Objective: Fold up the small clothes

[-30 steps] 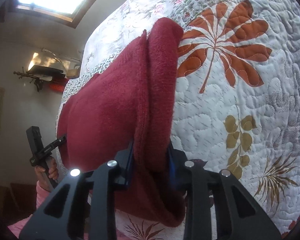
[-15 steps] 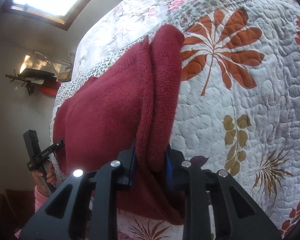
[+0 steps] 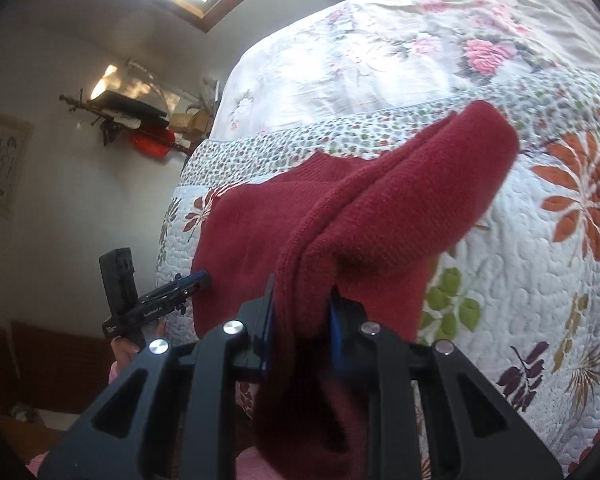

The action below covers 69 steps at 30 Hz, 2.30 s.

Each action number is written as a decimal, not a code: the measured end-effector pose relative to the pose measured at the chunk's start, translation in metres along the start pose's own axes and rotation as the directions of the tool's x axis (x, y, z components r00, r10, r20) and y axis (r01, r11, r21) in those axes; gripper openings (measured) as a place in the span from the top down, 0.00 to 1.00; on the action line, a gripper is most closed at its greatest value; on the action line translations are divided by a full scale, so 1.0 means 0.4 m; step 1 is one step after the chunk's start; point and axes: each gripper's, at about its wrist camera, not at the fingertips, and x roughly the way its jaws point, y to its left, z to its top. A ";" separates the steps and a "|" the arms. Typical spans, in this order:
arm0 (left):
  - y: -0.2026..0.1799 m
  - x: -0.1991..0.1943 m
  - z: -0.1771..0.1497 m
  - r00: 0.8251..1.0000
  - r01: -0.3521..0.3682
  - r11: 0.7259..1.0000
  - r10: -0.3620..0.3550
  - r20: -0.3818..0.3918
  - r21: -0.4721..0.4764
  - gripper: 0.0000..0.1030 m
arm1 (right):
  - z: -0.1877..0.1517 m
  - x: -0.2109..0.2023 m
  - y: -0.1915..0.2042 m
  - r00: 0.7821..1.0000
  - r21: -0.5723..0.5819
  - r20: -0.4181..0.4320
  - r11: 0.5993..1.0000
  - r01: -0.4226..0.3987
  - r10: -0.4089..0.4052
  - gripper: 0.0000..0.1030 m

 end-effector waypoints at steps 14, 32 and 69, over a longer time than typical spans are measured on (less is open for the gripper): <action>0.064 -0.038 -0.023 0.998 0.056 0.998 -0.056 0.003 -0.013 0.43 | -0.035 0.314 0.156 0.973 -0.169 -0.192 0.981 0.093 -0.125 0.78; -0.057 -0.026 0.010 0.985 0.174 0.984 -0.174 -0.007 0.024 0.37 | -0.067 0.112 0.136 0.995 -0.077 -0.054 0.993 -0.088 0.084 0.52; -0.224 0.119 0.071 0.937 0.348 0.931 -0.349 0.015 -0.110 0.83 | -0.235 0.026 -0.205 0.994 0.150 -0.037 0.983 0.108 -0.104 0.47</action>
